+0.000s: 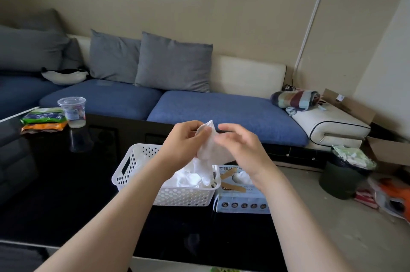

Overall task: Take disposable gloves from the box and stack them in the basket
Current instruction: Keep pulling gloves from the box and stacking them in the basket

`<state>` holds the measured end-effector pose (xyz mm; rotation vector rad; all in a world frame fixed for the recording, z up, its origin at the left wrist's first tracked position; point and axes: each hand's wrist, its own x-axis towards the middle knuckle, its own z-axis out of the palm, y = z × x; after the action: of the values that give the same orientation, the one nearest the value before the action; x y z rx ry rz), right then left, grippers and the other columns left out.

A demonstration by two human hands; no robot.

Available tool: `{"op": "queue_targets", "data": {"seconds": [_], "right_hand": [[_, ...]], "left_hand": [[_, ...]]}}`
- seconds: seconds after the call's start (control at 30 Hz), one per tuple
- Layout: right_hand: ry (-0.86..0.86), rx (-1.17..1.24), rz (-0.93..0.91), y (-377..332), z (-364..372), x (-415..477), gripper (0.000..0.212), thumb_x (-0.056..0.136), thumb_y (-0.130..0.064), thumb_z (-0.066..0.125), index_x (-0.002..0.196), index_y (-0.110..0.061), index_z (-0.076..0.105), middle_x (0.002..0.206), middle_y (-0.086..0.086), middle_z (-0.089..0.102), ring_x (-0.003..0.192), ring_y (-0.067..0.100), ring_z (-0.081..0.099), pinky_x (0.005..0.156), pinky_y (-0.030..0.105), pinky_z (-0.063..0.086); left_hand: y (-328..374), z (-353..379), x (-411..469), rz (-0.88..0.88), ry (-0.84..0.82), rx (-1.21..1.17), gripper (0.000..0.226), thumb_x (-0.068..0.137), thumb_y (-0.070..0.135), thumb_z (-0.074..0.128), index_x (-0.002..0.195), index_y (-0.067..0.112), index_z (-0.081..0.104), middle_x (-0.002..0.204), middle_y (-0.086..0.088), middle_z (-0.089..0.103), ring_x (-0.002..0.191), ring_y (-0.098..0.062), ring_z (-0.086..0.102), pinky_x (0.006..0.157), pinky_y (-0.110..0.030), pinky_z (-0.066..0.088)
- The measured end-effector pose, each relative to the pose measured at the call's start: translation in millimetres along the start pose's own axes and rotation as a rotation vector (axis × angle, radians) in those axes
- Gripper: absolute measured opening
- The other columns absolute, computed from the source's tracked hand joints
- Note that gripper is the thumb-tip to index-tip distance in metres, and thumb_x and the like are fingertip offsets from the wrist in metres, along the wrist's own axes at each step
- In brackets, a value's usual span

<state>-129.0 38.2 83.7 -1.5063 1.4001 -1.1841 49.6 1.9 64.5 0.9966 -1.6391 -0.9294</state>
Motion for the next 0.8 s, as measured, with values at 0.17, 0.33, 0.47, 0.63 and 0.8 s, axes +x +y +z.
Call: {"op": "queue_targets", "data": {"seconds": [0.17, 0.33, 0.47, 0.63, 0.8], "right_hand": [[-0.049, -0.209, -0.143, 7.0, 13.2, 3.1, 0.036, 0.085, -0.018, 0.076, 0.115, -0.038, 0.073, 0.098, -0.012, 0.079, 0.094, 0.008, 0.074, 0.084, 0.037, 0.064], [-0.048, -0.229, -0.074, 7.7, 14.2, 6.6, 0.016, 0.083, -0.042, 0.071, 0.097, -0.036, 0.077, 0.098, -0.013, 0.077, 0.094, 0.013, 0.072, 0.083, 0.039, 0.060], [-0.122, -0.342, -0.110, 10.1, 14.2, 4.2, 0.009, 0.090, -0.026, 0.071, 0.084, -0.027, 0.078, 0.070, -0.015, 0.068, 0.073, 0.010, 0.063, 0.059, 0.020, 0.048], [-0.145, -0.345, -0.060, 9.9, 10.0, 4.1, 0.027, 0.095, -0.019, 0.067, 0.070, -0.013, 0.074, 0.050, -0.011, 0.048, 0.044, 0.003, 0.041, 0.043, 0.014, 0.029], [-0.157, -0.191, -0.088, 13.5, 12.1, 6.2, 0.038, 0.088, -0.015, 0.065, 0.053, -0.010, 0.051, 0.058, 0.002, 0.040, 0.059, 0.014, 0.037, 0.060, 0.027, 0.033]], "left_hand": [[3.9, -4.3, -3.1, 0.030, -0.004, 0.066, 0.029, 0.110, 0.035, 0.053, 0.095, 0.020, 0.074, 0.080, 0.004, 0.072, 0.069, -0.012, 0.066, 0.061, -0.031, 0.053], [1.6, -10.3, -2.3, 0.037, 0.112, 0.215, 0.036, 0.109, 0.038, 0.050, 0.086, 0.020, 0.071, 0.075, 0.001, 0.068, 0.068, -0.024, 0.059, 0.063, -0.038, 0.046], [2.2, -15.6, -2.5, 0.021, 0.160, 0.198, 0.037, 0.109, 0.036, 0.050, 0.089, 0.009, 0.065, 0.070, -0.001, 0.057, 0.062, -0.010, 0.047, 0.059, -0.034, 0.040], [-0.6, -18.5, -2.3, -0.008, 0.202, 0.202, 0.022, 0.109, 0.036, 0.051, 0.095, 0.027, 0.066, 0.079, 0.006, 0.066, 0.067, -0.007, 0.054, 0.061, -0.028, 0.045], [-6.6, -20.6, -2.3, -0.035, 0.245, 0.275, 0.026, 0.111, 0.034, 0.046, 0.098, 0.024, 0.066, 0.077, 0.008, 0.063, 0.066, -0.009, 0.052, 0.057, -0.027, 0.040]]}}
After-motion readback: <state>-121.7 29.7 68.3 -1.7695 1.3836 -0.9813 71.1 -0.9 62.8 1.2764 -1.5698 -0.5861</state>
